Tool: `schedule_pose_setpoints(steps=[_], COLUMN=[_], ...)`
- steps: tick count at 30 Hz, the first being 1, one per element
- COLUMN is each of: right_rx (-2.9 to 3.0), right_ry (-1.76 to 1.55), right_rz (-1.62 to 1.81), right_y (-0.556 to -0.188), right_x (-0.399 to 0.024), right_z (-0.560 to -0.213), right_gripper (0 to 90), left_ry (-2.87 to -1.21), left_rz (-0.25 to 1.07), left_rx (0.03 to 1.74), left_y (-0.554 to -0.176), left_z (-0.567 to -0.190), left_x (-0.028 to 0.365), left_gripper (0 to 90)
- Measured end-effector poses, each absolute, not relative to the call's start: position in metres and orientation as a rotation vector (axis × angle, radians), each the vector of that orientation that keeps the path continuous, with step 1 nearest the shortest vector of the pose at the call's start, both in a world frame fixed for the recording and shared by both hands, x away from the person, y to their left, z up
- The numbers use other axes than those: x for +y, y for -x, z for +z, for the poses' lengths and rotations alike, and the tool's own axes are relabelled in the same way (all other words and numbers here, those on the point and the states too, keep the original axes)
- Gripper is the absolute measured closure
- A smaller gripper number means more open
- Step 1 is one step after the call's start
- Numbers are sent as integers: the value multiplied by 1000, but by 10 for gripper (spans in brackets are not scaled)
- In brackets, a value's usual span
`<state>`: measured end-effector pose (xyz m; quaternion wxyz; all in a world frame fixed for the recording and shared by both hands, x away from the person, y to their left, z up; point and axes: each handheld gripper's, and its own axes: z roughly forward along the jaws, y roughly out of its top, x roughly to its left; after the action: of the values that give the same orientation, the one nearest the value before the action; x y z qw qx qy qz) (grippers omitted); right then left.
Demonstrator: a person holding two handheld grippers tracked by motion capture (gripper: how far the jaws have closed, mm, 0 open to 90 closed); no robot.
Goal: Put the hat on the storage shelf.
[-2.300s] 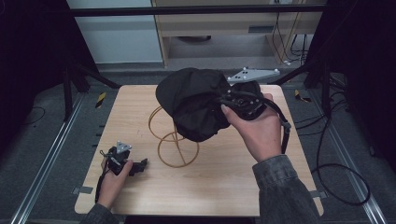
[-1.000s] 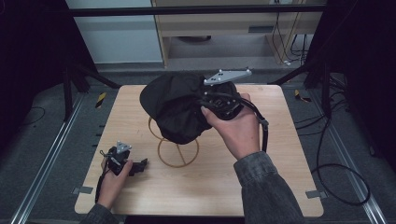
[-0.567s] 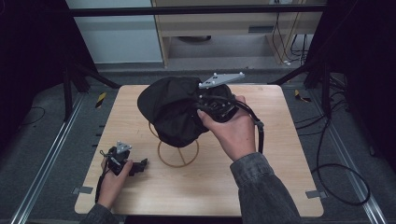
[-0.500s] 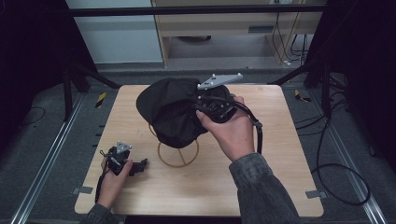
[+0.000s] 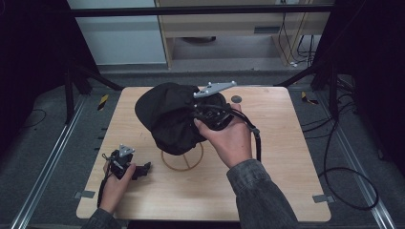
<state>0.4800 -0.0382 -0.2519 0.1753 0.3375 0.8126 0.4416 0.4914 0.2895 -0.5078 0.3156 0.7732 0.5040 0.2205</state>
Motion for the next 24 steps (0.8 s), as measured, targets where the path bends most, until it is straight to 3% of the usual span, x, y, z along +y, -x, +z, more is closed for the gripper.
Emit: schedule_pose_setpoints(steps=[24], right_rx=[2315], right_ry=[-946], right_rz=[1184], right_y=[-491], right_x=[-20], right_z=[-275], right_gripper=[840], left_ry=[-2035], left_rz=[578], left_rx=[1328], left_y=[-491], left_z=[-508], left_x=[289], left_gripper=[0])
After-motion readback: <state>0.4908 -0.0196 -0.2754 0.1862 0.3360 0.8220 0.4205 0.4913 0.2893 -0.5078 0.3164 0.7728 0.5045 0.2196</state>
